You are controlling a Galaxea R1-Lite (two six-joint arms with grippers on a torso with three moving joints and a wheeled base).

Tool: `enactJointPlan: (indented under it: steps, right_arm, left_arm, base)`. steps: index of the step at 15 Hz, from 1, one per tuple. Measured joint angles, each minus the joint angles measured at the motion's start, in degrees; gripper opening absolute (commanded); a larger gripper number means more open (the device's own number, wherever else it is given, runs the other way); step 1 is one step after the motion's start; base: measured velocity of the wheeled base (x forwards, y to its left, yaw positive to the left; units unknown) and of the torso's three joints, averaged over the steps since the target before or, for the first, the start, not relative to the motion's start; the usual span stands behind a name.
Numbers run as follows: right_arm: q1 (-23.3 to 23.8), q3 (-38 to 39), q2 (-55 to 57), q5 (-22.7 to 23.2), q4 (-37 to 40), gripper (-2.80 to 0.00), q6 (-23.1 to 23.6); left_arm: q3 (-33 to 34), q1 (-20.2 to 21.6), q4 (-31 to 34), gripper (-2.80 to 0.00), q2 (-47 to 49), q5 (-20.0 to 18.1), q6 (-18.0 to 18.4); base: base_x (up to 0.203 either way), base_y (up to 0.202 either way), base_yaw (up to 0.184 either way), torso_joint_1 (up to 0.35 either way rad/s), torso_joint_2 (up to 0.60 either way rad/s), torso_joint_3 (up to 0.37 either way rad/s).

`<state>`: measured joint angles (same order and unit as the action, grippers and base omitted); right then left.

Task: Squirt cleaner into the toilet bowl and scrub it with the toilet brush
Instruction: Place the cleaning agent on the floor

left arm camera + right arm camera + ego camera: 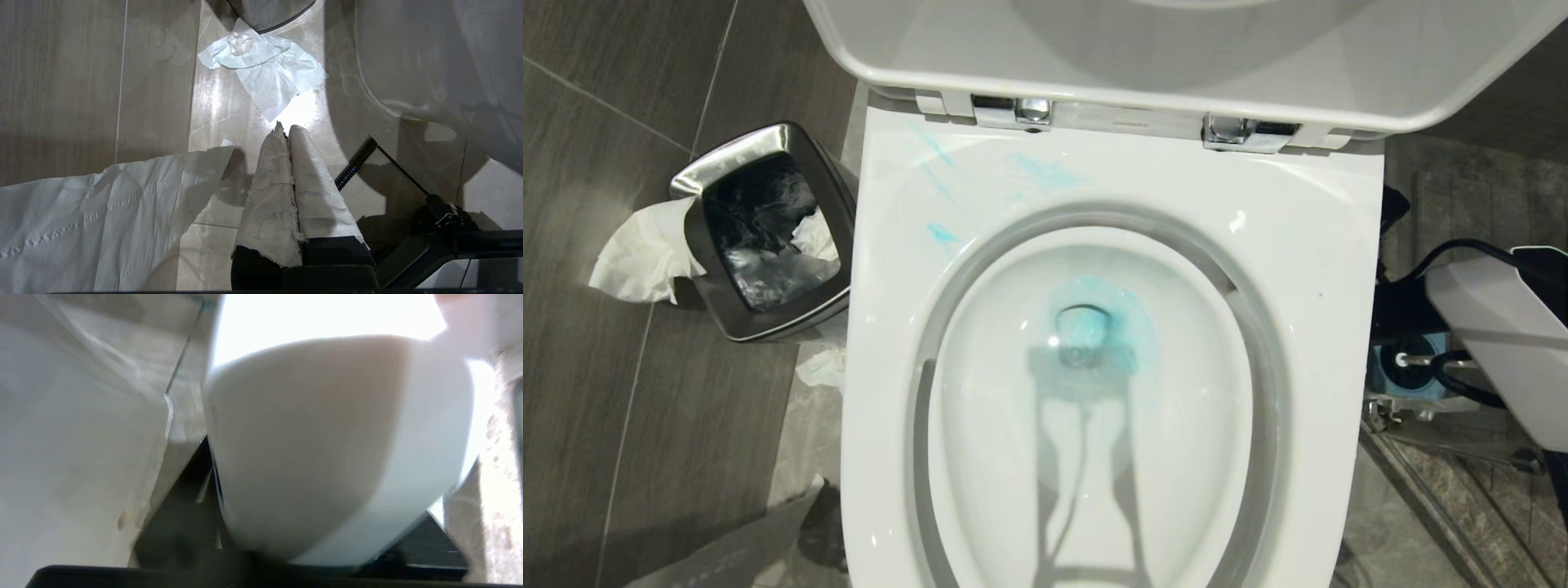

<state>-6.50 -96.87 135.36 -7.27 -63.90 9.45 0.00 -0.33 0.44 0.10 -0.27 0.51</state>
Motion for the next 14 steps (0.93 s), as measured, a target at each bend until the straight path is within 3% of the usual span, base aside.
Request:
enactJointPlan:
  steps: [7,14]
  right_arm:
    - [-0.09,5.85,-1.55,0.01,-0.76,0.00,-0.01]
    - [-0.52,23.20,-7.75,0.00,-0.78,0.00,-0.09]
  left_arm:
    - [0.00,-0.02,0.00,-2.80,0.00,-0.02,-0.07]
    - [0.00,-0.02,0.00,-2.80,0.00,0.02,0.01]
  base:
    - [0.000,0.000,0.000,0.000,0.00,0.000]
    - [0.000,0.000,0.000,0.000,0.00,0.000]
